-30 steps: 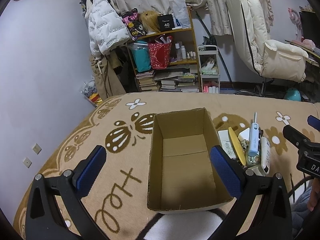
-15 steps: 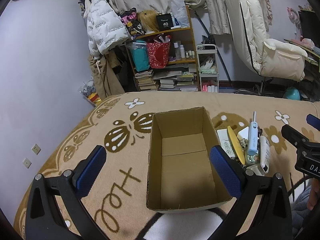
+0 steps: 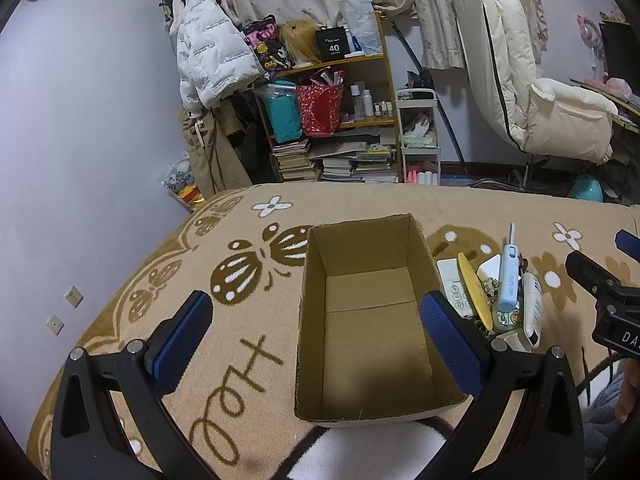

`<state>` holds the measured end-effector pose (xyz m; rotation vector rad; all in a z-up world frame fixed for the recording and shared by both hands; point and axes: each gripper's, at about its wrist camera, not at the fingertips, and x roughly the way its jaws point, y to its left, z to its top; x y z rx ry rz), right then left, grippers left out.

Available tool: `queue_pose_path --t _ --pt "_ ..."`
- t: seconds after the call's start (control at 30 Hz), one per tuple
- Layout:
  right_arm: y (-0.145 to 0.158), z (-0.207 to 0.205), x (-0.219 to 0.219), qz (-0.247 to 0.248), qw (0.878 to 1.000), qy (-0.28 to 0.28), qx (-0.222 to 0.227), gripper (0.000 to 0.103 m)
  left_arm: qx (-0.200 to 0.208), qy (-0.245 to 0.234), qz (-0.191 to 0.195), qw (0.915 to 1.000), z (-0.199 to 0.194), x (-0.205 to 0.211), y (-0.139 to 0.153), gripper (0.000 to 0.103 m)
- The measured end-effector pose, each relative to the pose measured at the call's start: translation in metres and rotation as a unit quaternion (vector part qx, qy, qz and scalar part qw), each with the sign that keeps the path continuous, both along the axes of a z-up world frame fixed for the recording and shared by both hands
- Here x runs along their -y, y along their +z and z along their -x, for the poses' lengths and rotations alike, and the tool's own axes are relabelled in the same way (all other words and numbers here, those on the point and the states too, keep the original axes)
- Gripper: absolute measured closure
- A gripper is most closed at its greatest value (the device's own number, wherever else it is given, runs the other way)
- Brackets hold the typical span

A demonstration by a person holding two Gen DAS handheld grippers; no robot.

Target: Organize rigid objects

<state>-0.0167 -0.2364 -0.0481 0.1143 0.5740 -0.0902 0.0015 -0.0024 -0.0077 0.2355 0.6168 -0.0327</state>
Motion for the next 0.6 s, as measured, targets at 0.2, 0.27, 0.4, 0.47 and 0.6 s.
queue_pose_path --t 0.2,0.27,0.4,0.47,0.6 --pt "-0.002 -0.002 0.000 0.002 1.000 0.001 -0.007 0.000 -0.016 0.003 0.005 0.9999 -0.010 -0.004 -0.006 0.000" --pt "-0.003 -0.003 0.002 0.002 1.000 0.001 -0.010 0.000 -0.018 0.005 0.005 0.9998 -0.013 -0.003 -0.006 0.000" --pt "-0.007 -0.007 0.007 0.004 1.000 -0.001 -0.015 0.000 -0.026 0.002 0.006 0.9996 -0.019 -0.004 -0.009 0.000" --pt "-0.015 -0.015 0.009 0.006 1.000 -0.001 -0.022 0.000 -0.032 0.004 0.004 0.9995 -0.022 -0.004 -0.012 0.000" --pt "-0.020 -0.020 0.014 0.006 0.999 -0.001 -0.033 0.000 -0.037 0.005 -0.009 0.9993 -0.025 -0.005 -0.021 0.000"
